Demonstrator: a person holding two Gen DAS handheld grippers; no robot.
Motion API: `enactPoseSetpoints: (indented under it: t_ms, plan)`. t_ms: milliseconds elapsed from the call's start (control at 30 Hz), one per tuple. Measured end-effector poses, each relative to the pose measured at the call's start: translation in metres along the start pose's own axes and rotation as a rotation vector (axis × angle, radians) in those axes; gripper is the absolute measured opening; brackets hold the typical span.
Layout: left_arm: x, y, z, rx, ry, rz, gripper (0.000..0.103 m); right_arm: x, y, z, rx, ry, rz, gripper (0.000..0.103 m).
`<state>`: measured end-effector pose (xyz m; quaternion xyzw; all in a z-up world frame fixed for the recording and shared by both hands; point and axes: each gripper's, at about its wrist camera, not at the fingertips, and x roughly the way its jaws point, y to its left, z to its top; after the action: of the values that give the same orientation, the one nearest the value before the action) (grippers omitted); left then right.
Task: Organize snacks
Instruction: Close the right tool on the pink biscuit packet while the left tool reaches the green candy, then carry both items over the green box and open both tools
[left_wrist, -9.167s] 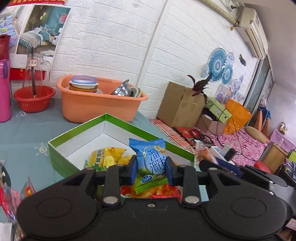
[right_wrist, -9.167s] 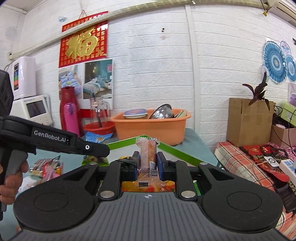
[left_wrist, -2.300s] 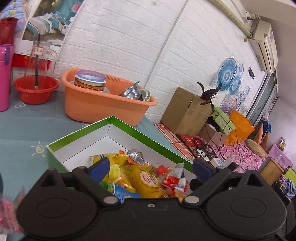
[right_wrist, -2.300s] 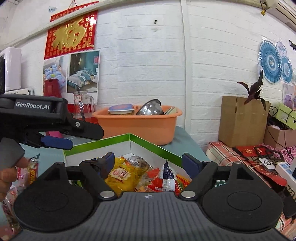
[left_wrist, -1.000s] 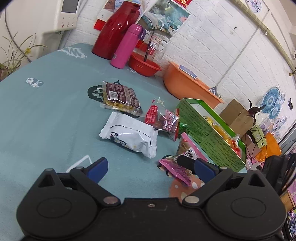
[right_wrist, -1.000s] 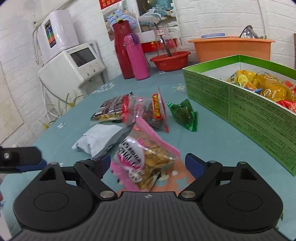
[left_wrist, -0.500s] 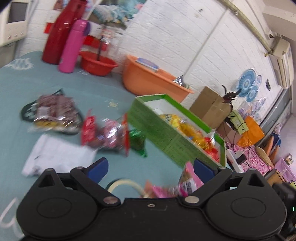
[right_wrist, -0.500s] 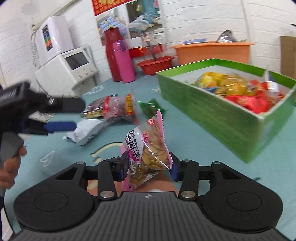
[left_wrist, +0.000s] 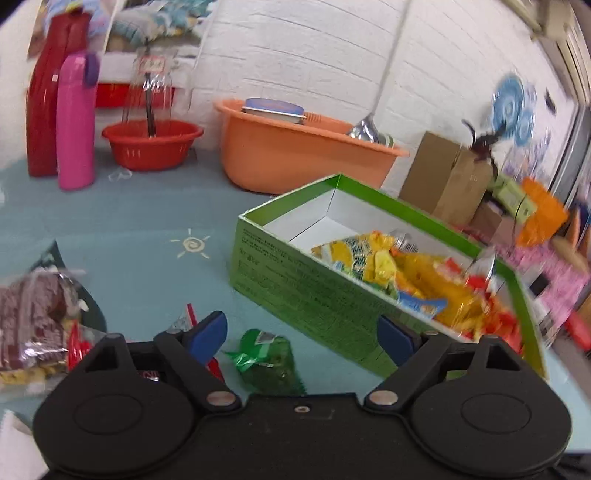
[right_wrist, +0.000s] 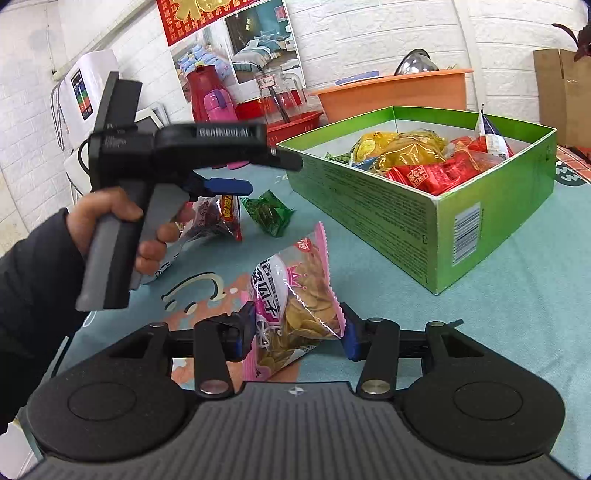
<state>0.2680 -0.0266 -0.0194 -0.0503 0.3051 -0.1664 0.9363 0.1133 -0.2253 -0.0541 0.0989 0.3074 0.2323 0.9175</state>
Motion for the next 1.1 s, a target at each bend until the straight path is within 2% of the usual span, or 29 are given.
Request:
enactPoseSetpoints:
  t_ms: [133,233,333,433,633,700,733,867,1033,1100]
  plan:
    - [0.001,-0.018,-0.008,0.135,0.074,-0.008,0.103,0.001,-0.002,0.002,0.004,-0.006,0.006,0.082]
    - [0.017,-0.016,-0.008,0.117,0.109,-0.006,0.103,0.000,-0.002,0.002,0.004,-0.009,0.007,0.082]
    - [0.031,-0.014,-0.007,0.096,0.139,0.034,0.103,-0.003,-0.004,0.001,0.010,-0.012,-0.001,0.082]
    - [0.031,-0.016,-0.009,0.083,0.150,-0.024,0.103,-0.007,-0.007,0.000,0.007,-0.016,-0.018,0.083]
    - [0.025,-0.024,-0.015,0.129,0.150,-0.026,0.102,-0.005,-0.007,0.001,0.012,-0.016,-0.030,0.084]
    - [0.025,-0.028,-0.017,0.152,0.134,0.001,0.095,-0.005,-0.008,0.001,0.022,-0.018,-0.033,0.079]
    - [0.024,-0.030,-0.018,0.170,0.131,0.008,0.081,-0.004,-0.008,0.001,0.026,-0.017,-0.030,0.077]
    - [0.017,-0.024,-0.017,0.075,0.160,-0.068,0.074,-0.007,-0.007,0.000,0.018,-0.022,-0.034,0.072]
    - [-0.011,-0.019,-0.013,0.002,0.133,-0.145,0.073,-0.022,-0.001,0.005,0.003,-0.063,-0.008,0.072]
    - [-0.026,-0.021,-0.005,-0.015,0.097,-0.172,0.072,-0.031,0.002,0.013,-0.016,-0.101,-0.009,0.072]
